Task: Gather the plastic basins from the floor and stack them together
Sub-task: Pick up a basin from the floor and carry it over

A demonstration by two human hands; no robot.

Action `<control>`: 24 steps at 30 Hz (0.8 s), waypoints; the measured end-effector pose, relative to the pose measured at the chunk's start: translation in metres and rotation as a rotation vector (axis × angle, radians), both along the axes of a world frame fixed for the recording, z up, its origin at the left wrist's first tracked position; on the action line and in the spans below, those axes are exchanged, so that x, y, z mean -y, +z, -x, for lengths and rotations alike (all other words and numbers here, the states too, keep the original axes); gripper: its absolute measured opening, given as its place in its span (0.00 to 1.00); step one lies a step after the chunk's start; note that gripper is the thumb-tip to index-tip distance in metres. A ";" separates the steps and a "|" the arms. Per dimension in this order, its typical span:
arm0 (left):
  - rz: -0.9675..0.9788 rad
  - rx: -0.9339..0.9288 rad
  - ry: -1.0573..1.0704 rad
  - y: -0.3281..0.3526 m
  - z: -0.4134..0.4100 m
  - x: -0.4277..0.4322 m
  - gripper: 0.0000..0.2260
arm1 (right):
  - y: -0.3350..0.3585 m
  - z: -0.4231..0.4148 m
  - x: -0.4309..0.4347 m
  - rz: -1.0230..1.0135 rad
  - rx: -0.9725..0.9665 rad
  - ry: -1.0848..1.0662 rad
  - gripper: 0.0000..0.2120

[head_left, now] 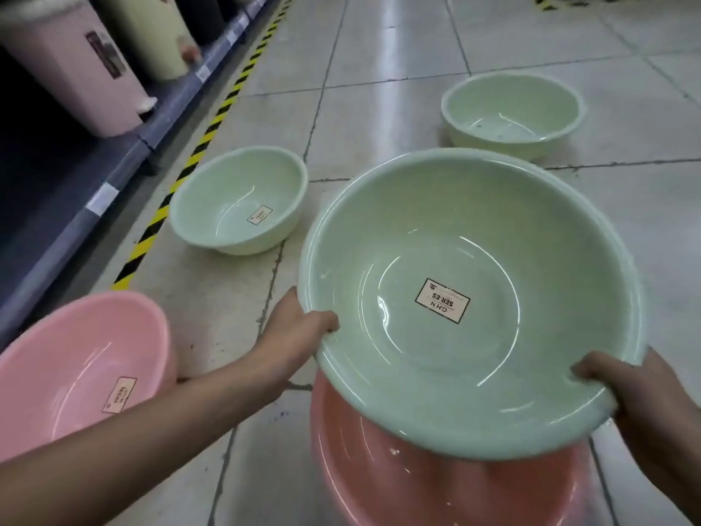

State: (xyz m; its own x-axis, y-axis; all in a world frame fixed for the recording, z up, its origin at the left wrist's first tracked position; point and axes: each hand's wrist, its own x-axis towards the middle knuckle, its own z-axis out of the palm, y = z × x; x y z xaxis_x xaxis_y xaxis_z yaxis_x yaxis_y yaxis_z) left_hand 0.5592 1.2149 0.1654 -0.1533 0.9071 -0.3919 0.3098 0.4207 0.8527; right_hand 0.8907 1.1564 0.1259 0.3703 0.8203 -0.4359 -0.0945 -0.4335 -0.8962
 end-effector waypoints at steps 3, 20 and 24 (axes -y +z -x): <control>0.077 -0.050 -0.017 -0.023 0.000 0.027 0.12 | -0.022 0.006 0.040 0.046 0.062 -0.016 0.16; 0.206 0.072 -0.053 -0.119 0.036 0.105 0.14 | -0.079 0.061 0.136 0.117 0.096 -0.106 0.32; 0.219 0.213 0.025 -0.131 0.046 0.101 0.21 | -0.092 0.077 0.130 0.235 0.082 -0.110 0.21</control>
